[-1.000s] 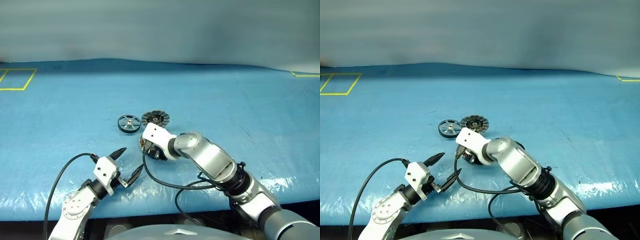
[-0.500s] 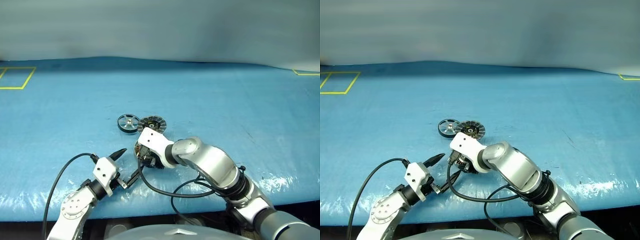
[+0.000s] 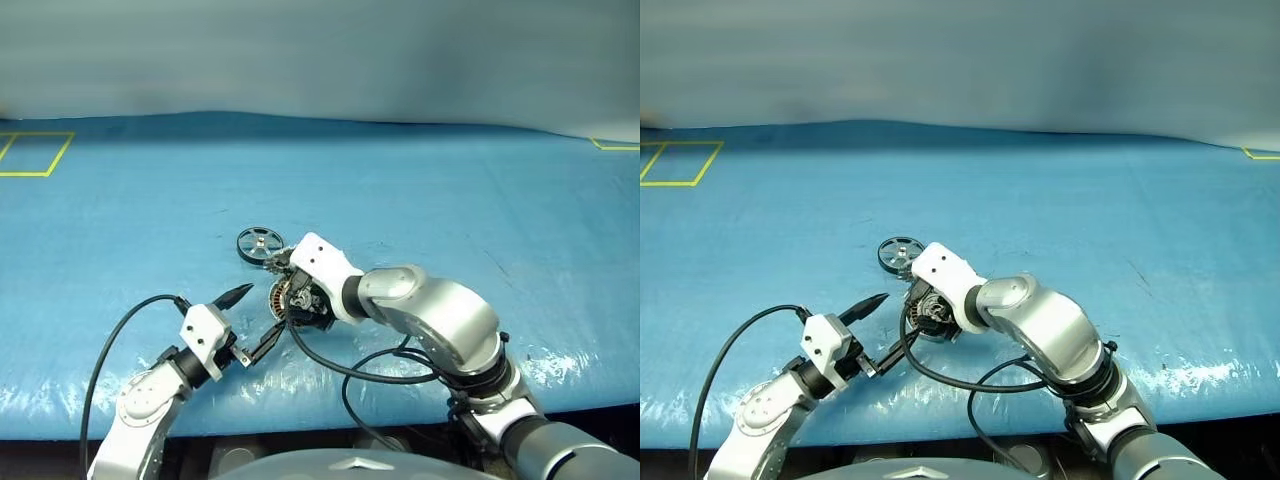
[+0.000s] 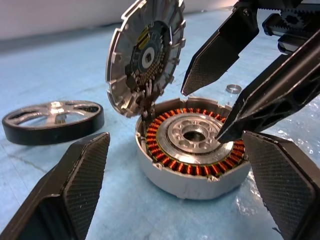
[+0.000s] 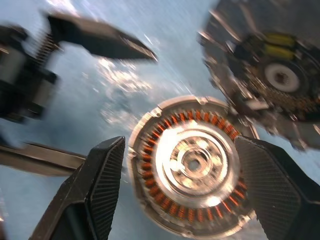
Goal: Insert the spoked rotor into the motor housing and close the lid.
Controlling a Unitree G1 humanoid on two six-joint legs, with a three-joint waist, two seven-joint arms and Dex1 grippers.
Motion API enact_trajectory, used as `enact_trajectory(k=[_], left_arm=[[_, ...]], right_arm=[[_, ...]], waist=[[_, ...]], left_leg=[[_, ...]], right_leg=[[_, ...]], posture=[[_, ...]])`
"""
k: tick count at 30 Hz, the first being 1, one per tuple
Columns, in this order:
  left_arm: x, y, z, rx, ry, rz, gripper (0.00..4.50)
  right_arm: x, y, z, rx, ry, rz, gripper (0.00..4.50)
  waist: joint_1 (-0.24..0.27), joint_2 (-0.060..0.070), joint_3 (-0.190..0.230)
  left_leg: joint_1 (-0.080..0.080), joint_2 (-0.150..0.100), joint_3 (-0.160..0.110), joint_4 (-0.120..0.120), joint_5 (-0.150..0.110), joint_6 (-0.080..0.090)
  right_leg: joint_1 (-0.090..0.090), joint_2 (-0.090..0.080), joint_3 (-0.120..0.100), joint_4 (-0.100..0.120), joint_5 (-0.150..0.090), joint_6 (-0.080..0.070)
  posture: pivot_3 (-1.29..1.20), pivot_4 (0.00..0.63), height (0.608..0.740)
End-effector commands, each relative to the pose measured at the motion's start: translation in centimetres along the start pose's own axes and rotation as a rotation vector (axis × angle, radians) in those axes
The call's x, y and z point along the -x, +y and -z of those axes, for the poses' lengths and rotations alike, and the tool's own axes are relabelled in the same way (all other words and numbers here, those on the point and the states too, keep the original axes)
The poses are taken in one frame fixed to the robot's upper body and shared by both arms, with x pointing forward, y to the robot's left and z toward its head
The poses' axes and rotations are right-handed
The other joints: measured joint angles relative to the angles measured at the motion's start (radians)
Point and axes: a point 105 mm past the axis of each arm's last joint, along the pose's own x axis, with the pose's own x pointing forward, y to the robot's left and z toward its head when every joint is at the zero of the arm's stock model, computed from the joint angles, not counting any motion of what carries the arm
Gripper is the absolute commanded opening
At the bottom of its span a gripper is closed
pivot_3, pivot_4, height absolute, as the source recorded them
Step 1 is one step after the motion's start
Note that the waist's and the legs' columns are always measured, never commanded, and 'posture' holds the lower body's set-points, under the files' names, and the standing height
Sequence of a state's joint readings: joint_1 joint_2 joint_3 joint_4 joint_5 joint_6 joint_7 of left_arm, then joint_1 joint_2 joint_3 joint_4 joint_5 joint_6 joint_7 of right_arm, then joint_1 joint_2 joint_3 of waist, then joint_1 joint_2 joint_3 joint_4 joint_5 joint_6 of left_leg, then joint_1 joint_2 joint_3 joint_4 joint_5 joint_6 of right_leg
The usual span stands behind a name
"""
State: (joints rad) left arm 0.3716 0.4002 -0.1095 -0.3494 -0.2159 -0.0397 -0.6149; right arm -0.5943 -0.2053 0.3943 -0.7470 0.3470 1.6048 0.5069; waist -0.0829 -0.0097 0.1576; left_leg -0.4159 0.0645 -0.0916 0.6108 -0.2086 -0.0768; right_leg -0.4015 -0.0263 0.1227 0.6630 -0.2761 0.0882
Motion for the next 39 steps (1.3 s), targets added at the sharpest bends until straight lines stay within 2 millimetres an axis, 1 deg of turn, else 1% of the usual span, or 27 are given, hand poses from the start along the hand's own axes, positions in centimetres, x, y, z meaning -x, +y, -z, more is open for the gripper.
enact_trajectory(k=[1, 3, 5, 7, 9, 11, 13, 14, 16, 17, 20, 23, 24, 26, 28, 30, 32, 36, 38, 39], left_arm=[[0.1, -0.7, -0.2, 0.014, -0.003, 0.034, 4.5], [0.2, -0.7, -0.1, 0.008, 0.003, 0.037, 4.5], [0.3, -0.8, -0.1, 0.004, 0.008, 0.037, 4.5], [0.4, -0.9, -0.1, 0.004, 0.009, 0.039, 4.5], [0.3, -1.0, -0.2, 0.007, 0.008, 0.044, 4.5], [0.2, -1.2, -0.2, 0.011, 0.007, 0.055, 4.5], [0.1, -1.4, -0.2, 0.013, 0.007, 0.065, 4.5], [0.1, -1.4, -0.2, 0.013, 0.008, 0.071, 4.5], [0.0, -1.5, -0.2, 0.013, 0.008, 0.076, 4.5], [0.0, -1.4, -0.2, 0.013, 0.008, 0.077, 4.5], [-0.1, -1.4, -0.2, 0.013, 0.01, 0.08, 4.5], [-0.1, -1.5, -0.3, 0.014, 0.011, 0.083, 4.5], [-0.1, -1.5, -0.3, 0.014, 0.011, 0.083, 4.5], [-0.1, -1.5, -0.3, 0.015, 0.012, 0.082, 4.5], [-0.1, -1.5, -0.3, 0.016, 0.013, 0.082, 4.5], [-0.1, -1.4, -0.3, 0.015, 0.015, 0.077, 4.5], [-0.1, -1.4, -0.3, 0.014, 0.016, 0.075, 4.5], [-0.1, -1.3, -0.3, 0.006, 0.015, 0.064, 4.5], [-0.1, -1.2, -0.3, 0.002, 0.015, 0.058, 4.5], [-0.1, -1.2, -0.3, 0.001, 0.015, 0.056, 4.5]], right_arm=[[2.6, 0.9, -1.0, 0.043, -0.098, -0.06, 3.72], [3.7, 0.3, -0.5, 0.024, -0.126, -0.029, 3.72], [4.5, -1.6, 0.6, -0.005, -0.141, 0.109, 3.72], [4.9, -4.0, 1.8, -0.063, -0.168, 0.286, 3.72], [5.3, -6.1, 3.5, -0.115, -0.175, 0.453, 3.72], [5.4, -7.3, 5.2, -0.162, -0.173, 0.566, 3.72], [5.1, -8.0, 6.9, -0.226, -0.172, 0.639, 3.72], [4.9, -8.5, 8.0, -0.216, -0.143, 0.69, 3.72], [4.5, -8.7, 9.3, -0.192, -0.12, 0.731, 3.72], [4.2, -8.8, 10.1, -0.225, -0.131, 0.747, 3.72], [3.9, -9.1, 11.4, -0.3, -0.175, 0.785, 3.72], [3.9, -9.8, 13.8, -0.396, -0.182, 0.863, 3.72], [3.8, -9.7, 14.3, -0.421, -0.186, 0.863, 3.72], [2.9, -8.8, 15.5, -0.498, -0.18, 0.815, 3.72], [2.4, -8.3, 16.1, -0.524, -0.171, 0.797, 3.72], [2.1, -7.8, 16.9, -0.542, -0.152, 0.789, 3.33], [1.9, -7.5, 17.4, -0.533, -0.134, 0.778, 2.81], [1.9, -6.7, 18.0, -0.468, -0.085, 0.764, 1.42], [2.0, -6.5, 18.0, -0.426, -0.066, 0.759, 0.8], [2.3, -6.3, 17.8, -0.389, -0.058, 0.748, 0.68]], waist=[[0.003, 0.0, 0.0], [0.011, -0.001, 0.0], [0.015, -0.001, 0.0], [0.015, -0.001, 0.0], [0.013, 0.0, 0.001], [0.013, 0.0, 0.001], [0.014, -0.001, 0.001], [0.013, -0.001, 0.001], [0.013, -0.001, 0.001], [0.013, -0.001, 0.001], [0.012, -0.001, 0.001], [0.014, -0.001, 0.001], [0.014, -0.001, 0.001], [0.015, -0.002, 0.001], [0.015, -0.002, 0.0], [0.015, -0.004, -0.001], [0.015, -0.006, -0.003], [0.015, -0.01, -0.006], [0.016, -0.011, -0.007], [0.017, -0.011, -0.007]], left_leg=[[0.0, 0.0, -0.001, 0.0, 0.0, 0.0], [0.0, 0.0, -0.001, 0.0, 0.0, 0.0], [-0.001, -0.001, -0.001, 0.0, 0.0, 0.0], [-0.001, -0.001, -0.001, 0.0, 0.0, 0.0], [-0.001, -0.001, -0.001, 0.0, 0.0, 0.0], [0.0, -0.001, 0.0, 0.001, 0.0, 0.0], [0.0, -0.001, 0.0, 0.001, 0.0, 0.0], [0.0, -0.001, 0.0, 0.001, 0.0, 0.0], [0.0, -0.001, 0.0, 0.002, 0.0, 0.0], [0.0, -0.001, 0.0, 0.002, 0.0, 0.0], [0.0, 0.0, 0.0, 0.001, 0.0, 0.0], [0.0, 0.0, 0.0, 0.001, 0.0, 0.0], [0.0, 0.0, 0.0, 0.002, 0.0, 0.0], [0.001, 0.0, 0.0, 0.002, 0.0, 0.0], [0.002, 0.0, 0.0, 0.002, 0.0, 0.0], [0.002, 0.0, 0.0, 0.002, 0.0, 0.0], [0.004, 0.0, 0.0, 0.002, 0.0, 0.0], [0.005, 0.0, 0.0, 0.001, 0.0, 0.0], [0.006, 0.0, 0.0, 0.002, 0.0, 0.0], [0.006, 0.0, 0.0, 0.002, 0.0, 0.0]], right_leg=[[0.0, 0.0, -0.001, 0.0, 0.0, 0.001], [0.001, 0.0, -0.001, 0.0, -0.001, 0.001], [0.001, 0.0, -0.001, -0.002, -0.002, 0.0], [0.001, 0.0, 0.0, -0.002, -0.002, 0.0], [0.0, 0.0, 0.0, -0.001, -0.002, 0.0], [0.0, 0.0, 0.0, -0.001, -0.002, 0.001], [0.001, 0.0, 0.0, -0.001, -0.001, 0.001], [0.001, 0.0, 0.0, -0.001, -0.001, 0.001], [0.001, 0.0, 0.001, -0.001, -0.001, 0.001], [0.001, 0.0, 0.001, -0.001, -0.001, 0.001], [0.002, 0.0, 0.001, -0.001, -0.001, 0.001], [0.002, 0.0, 0.001, -0.001, -0.001, 0.001], [0.003, 0.0, 0.001, -0.002, -0.001, 0.001], [0.003, 0.0, 0.001, -0.001, -0.001, 0.001], [0.004, 0.0, 0.0, -0.001, -0.001, 0.001], [0.004, 0.0, 0.001, -0.001, -0.001, 0.001], [0.004, 0.0, 0.001, -0.001, -0.001, 0.001], [0.004, 0.0, 0.001, -0.001, -0.002, 0.001], [0.004, 0.0, 0.001, -0.002, -0.002, 0.001], [0.004, 0.0, 0.001, -0.002, -0.002, 0.001]], posture=[[0.0, 0.15, 0.74], [0.0, 0.15, 0.74], [0.0, 0.15, 0.74], [0.0, 0.15, 0.74], [0.0, 0.15, 0.74], [0.0, 0.15, 0.74], [0.0, 0.15, 0.74], [0.0, 0.15, 0.74], [0.0, 0.15, 0.74], [0.0, 0.15, 0.74], [0.0, 0.15, 0.74], [0.0, 0.15, 0.74], [0.0, 0.15, 0.74], [0.0, 0.15, 0.74], [0.0, 0.15, 0.74], [0.0, 0.15, 0.74], [0.0, 0.15, 0.74], [0.0, 0.15, 0.74], [0.0, 0.15, 0.74], [0.0, 0.15, 0.74]])
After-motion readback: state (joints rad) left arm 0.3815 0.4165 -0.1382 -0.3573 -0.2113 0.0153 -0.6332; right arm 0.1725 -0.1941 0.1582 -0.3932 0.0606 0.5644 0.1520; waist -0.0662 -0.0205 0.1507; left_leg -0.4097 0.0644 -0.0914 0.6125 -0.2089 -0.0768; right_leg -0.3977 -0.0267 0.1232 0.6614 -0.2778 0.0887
